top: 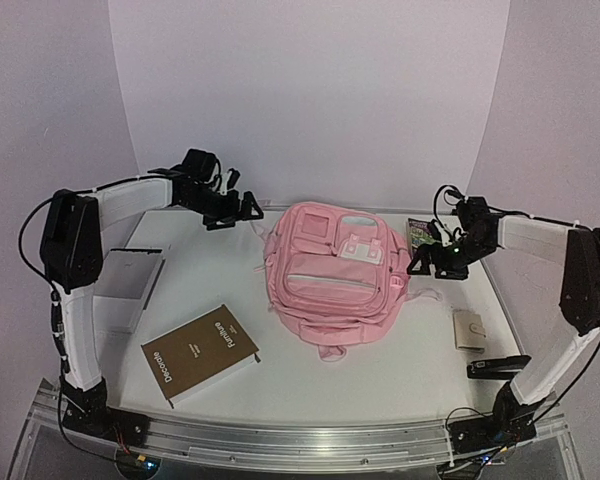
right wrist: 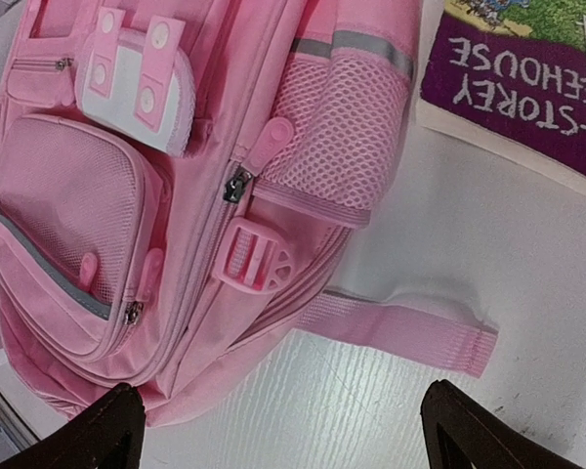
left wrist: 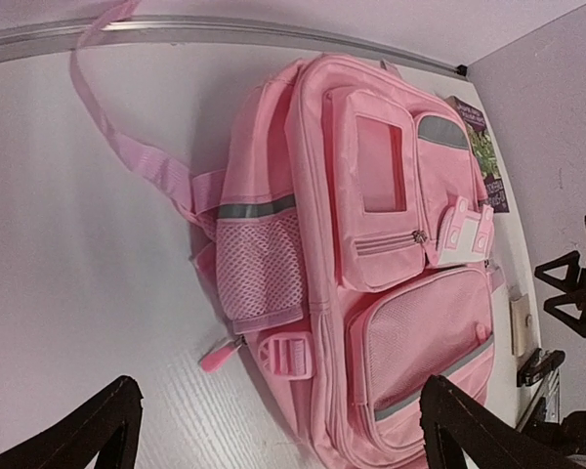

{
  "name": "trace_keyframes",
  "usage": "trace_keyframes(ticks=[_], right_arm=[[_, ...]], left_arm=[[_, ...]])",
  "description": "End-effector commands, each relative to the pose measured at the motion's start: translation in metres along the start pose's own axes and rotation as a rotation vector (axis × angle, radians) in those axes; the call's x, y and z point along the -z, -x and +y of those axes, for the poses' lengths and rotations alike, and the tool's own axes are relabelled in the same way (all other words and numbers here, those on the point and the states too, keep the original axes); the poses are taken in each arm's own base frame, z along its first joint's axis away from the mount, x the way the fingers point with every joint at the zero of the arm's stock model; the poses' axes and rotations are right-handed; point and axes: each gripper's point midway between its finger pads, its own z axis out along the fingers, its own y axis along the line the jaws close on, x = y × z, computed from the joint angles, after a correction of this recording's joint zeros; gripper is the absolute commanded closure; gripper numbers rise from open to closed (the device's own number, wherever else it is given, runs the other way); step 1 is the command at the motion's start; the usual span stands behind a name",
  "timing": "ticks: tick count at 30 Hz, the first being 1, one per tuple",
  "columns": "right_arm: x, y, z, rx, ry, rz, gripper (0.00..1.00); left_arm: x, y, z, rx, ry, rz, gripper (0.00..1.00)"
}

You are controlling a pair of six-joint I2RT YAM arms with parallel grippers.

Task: Pack the student bag
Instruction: Adjust the student bag at the center of the board.

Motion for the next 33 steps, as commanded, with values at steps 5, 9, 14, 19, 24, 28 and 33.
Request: trace_keyframes(ticks=[5,9,14,19,24,28,33], right_arm=[[-0.022,-0.008,0.024,0.021,0.045,0.049,0.01],[-0.033,-0.014,0.032,0.036,0.062,0.079,0.01],[-0.052,-0.024,0.039,0.043,0.068,0.131,0.01],[-0.067,-0.031,0.045,0.044,0.083,0.172,0.01],[-0.073,-0.032,0.058,0.020,0.161,0.197,0.01],[-0.082,-0.027,0.068,0.005,0.208,0.214,0.01],[-0.099,-0.007,0.084,0.020,0.246,0.211,0.06]], left_arm=[[-0.075,-0.016,-0.035,-0.033,-0.073,0.075,0.11],[-0.093,-0.027,-0.035,-0.036,-0.068,0.112,0.28],[-0.102,-0.038,-0.031,-0.029,-0.065,0.135,0.56],[-0.101,-0.050,-0.030,-0.020,-0.073,0.163,0.87],[-0.086,-0.060,-0.027,0.012,-0.058,0.150,1.00],[-0.067,-0.070,-0.023,0.038,-0.038,0.119,1.00],[-0.047,-0.083,-0.024,0.074,-0.037,0.103,1.00]])
